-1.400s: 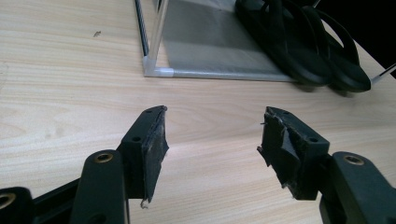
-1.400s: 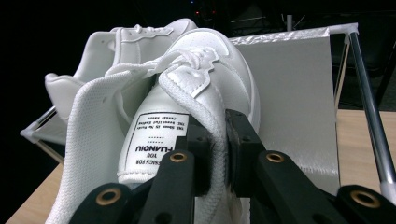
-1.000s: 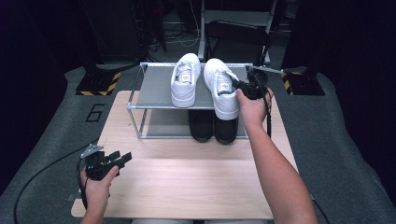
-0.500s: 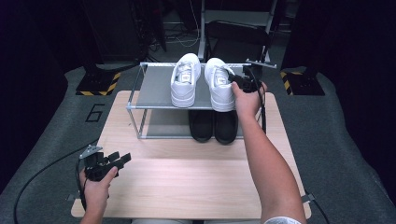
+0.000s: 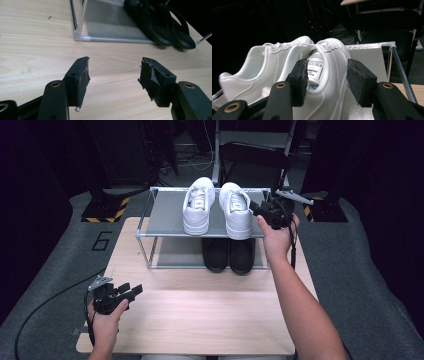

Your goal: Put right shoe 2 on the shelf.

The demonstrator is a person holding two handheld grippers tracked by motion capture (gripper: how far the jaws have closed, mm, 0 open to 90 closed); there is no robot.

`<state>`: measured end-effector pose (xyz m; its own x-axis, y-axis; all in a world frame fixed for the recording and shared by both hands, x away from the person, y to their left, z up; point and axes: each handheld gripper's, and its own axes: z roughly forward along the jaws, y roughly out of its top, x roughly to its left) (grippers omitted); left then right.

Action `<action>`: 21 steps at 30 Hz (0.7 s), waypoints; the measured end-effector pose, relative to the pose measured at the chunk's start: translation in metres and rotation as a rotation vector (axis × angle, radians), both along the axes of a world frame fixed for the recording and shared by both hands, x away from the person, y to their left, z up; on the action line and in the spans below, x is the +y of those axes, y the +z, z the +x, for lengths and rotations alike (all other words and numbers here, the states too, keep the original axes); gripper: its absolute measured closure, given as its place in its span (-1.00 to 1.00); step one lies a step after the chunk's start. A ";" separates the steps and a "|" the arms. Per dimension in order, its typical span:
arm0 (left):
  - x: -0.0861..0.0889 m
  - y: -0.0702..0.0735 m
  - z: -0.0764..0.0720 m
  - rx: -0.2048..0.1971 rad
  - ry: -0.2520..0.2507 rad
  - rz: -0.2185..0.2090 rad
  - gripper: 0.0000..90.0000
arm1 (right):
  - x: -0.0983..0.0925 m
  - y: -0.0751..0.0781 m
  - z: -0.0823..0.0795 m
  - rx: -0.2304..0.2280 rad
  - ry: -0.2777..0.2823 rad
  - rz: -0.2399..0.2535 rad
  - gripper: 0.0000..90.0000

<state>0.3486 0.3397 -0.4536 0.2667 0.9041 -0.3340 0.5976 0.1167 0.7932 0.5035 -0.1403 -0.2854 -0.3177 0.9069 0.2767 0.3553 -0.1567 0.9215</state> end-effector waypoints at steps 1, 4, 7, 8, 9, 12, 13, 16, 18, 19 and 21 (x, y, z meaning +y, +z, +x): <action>-0.001 0.000 0.000 0.002 -0.001 0.002 -0.12 | -0.002 0.001 -0.006 -0.005 0.003 -0.007 0.14; -0.002 -0.001 0.000 -0.005 0.005 0.003 -0.12 | -0.009 0.000 -0.024 -0.021 0.024 0.006 0.11; -0.003 0.000 0.000 -0.001 0.003 0.005 -0.12 | -0.015 -0.005 -0.042 -0.023 0.040 0.018 0.10; -0.003 -0.001 0.001 -0.011 0.004 0.005 -0.12 | -0.016 -0.008 -0.047 -0.019 0.044 0.017 0.10; -0.003 -0.001 0.000 -0.010 0.000 0.008 -0.12 | -0.017 -0.010 -0.051 -0.019 0.049 0.012 0.09; -0.003 -0.001 0.000 0.003 -0.007 0.011 -0.12 | -0.020 -0.023 -0.070 -0.020 0.061 -0.003 0.08; -0.002 -0.001 0.000 -0.002 -0.005 0.011 -0.12 | -0.021 -0.026 -0.074 -0.019 0.063 -0.008 0.07; -0.001 -0.001 -0.001 0.001 -0.006 0.010 -0.12 | -0.022 -0.044 -0.091 -0.015 0.082 -0.037 0.05; -0.001 -0.002 -0.001 0.002 -0.005 0.005 -0.12 | -0.023 -0.056 -0.103 -0.012 0.082 -0.068 0.04; -0.001 -0.003 -0.001 0.005 -0.006 0.011 -0.12 | -0.024 -0.062 -0.109 -0.013 0.083 -0.070 0.03; -0.001 -0.005 -0.001 0.009 -0.017 0.019 -0.13 | -0.026 -0.076 -0.122 -0.024 0.092 -0.063 0.00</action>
<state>0.3476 0.3388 -0.4583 0.2793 0.9058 -0.3187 0.6063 0.0911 0.7900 0.3820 -0.1661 -0.3613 -0.4065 0.8889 0.2111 0.3436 -0.0654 0.9368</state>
